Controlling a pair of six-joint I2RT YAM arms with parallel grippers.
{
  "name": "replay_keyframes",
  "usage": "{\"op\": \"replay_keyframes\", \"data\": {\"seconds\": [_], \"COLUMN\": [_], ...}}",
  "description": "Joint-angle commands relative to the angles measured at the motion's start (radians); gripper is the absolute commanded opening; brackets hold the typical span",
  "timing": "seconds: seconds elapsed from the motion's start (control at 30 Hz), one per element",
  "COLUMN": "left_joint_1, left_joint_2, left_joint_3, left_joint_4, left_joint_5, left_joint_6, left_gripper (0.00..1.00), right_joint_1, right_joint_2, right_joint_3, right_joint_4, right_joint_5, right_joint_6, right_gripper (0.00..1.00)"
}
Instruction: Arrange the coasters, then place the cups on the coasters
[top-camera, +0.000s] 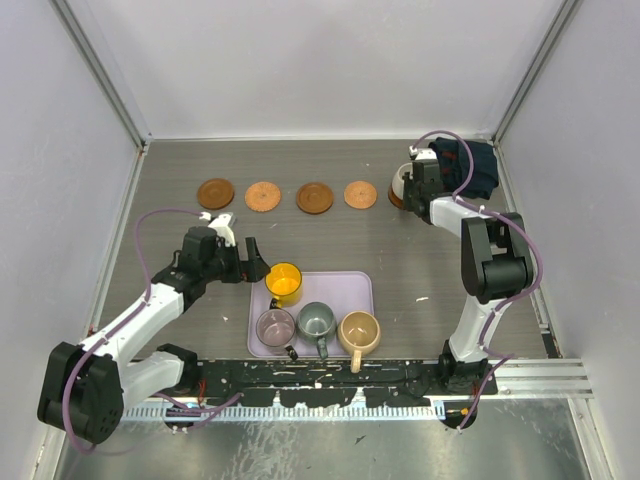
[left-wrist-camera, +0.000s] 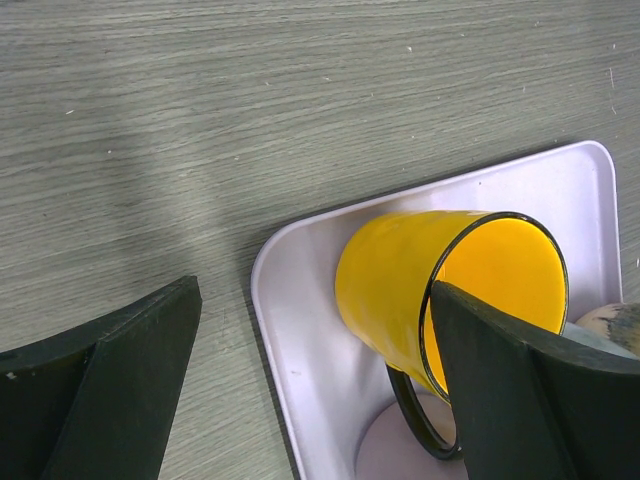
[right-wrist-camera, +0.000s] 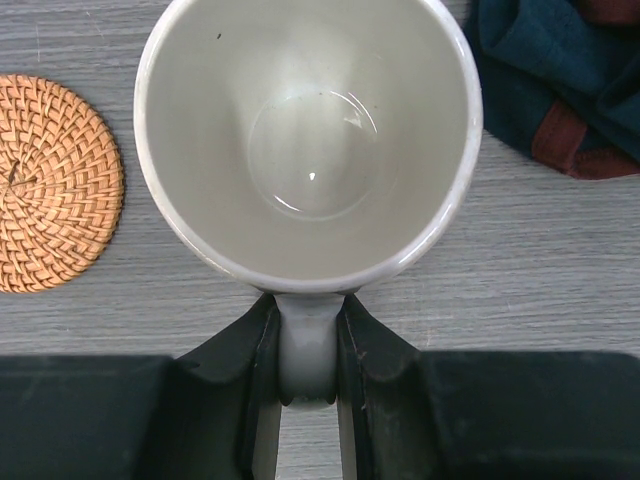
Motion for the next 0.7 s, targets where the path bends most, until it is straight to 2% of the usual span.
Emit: {"op": "replay_keyframes", "data": {"seconds": [0.0, 0.17, 0.27, 0.37, 0.67], "left_joint_1": [-0.002, -0.002, -0.001, -0.001, -0.001], "left_joint_2": [-0.014, -0.014, -0.014, -0.013, 0.005], "left_joint_3": [0.019, 0.018, 0.015, 0.014, 0.017], "left_joint_4": [0.026, 0.026, 0.030, 0.031, 0.038], "left_joint_5": [-0.015, -0.015, -0.014, -0.013, -0.014], "left_joint_6": [0.013, 0.013, 0.010, 0.008, 0.007], "left_gripper": [0.98, 0.98, 0.98, 0.98, 0.98], "right_joint_1": [-0.006, -0.005, -0.006, -0.005, -0.003], "right_joint_2": [-0.021, -0.038, -0.043, -0.047, -0.083], "right_joint_3": [0.053, 0.058, 0.056, 0.053, 0.031], "right_joint_4": [0.077, 0.059, 0.059, 0.058, 0.066], "right_joint_5": [0.017, 0.020, 0.020, 0.022, 0.020], "right_joint_6": [0.018, 0.011, 0.009, 0.011, 0.023], "right_gripper": [0.10, 0.33, 0.41, 0.46, 0.48]}}
